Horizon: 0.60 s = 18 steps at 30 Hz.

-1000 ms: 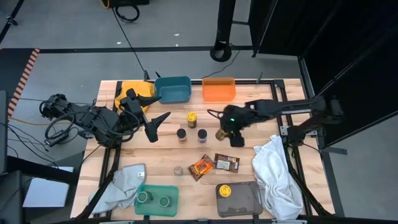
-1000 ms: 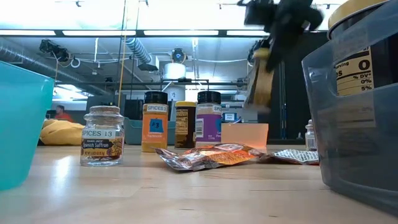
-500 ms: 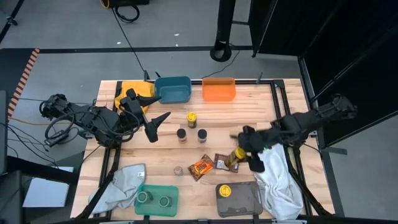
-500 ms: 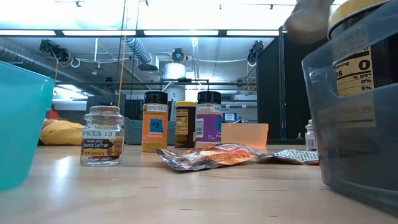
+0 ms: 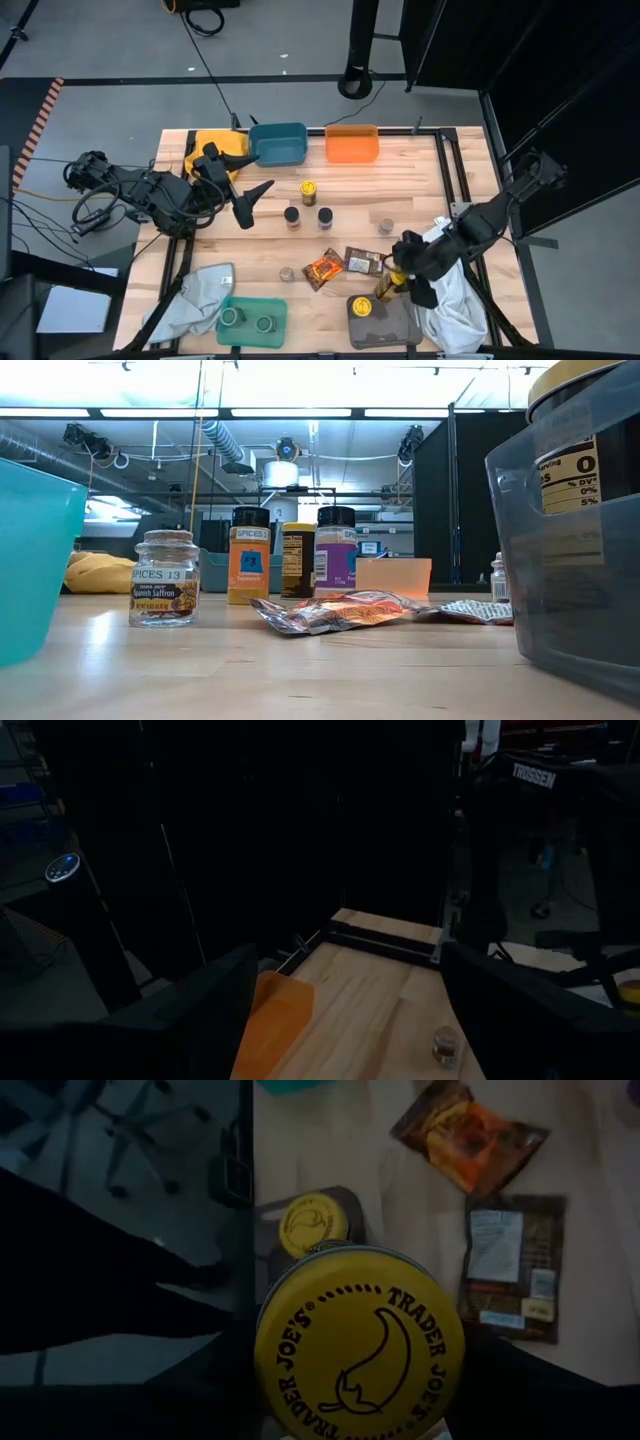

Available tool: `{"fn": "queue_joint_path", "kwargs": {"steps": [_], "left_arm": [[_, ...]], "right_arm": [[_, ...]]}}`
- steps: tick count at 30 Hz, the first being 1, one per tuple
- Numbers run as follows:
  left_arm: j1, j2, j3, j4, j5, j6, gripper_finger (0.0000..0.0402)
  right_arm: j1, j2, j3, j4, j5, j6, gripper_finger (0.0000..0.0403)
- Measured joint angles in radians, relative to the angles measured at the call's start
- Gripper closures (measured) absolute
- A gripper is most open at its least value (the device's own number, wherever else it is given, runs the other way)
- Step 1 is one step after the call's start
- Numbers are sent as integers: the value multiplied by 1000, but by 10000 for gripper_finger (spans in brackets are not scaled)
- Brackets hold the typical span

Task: Sort spices by type
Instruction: Put the right yellow seasoning bottle into the black bin

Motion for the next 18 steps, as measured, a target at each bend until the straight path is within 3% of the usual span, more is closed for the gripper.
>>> {"fn": "queue_joint_path", "kwargs": {"steps": [18], "left_arm": [[0, 0, 0, -2, 0, -2, 80]], "right_arm": [[46, 345, 160, -128, -61, -175, 172]]}}
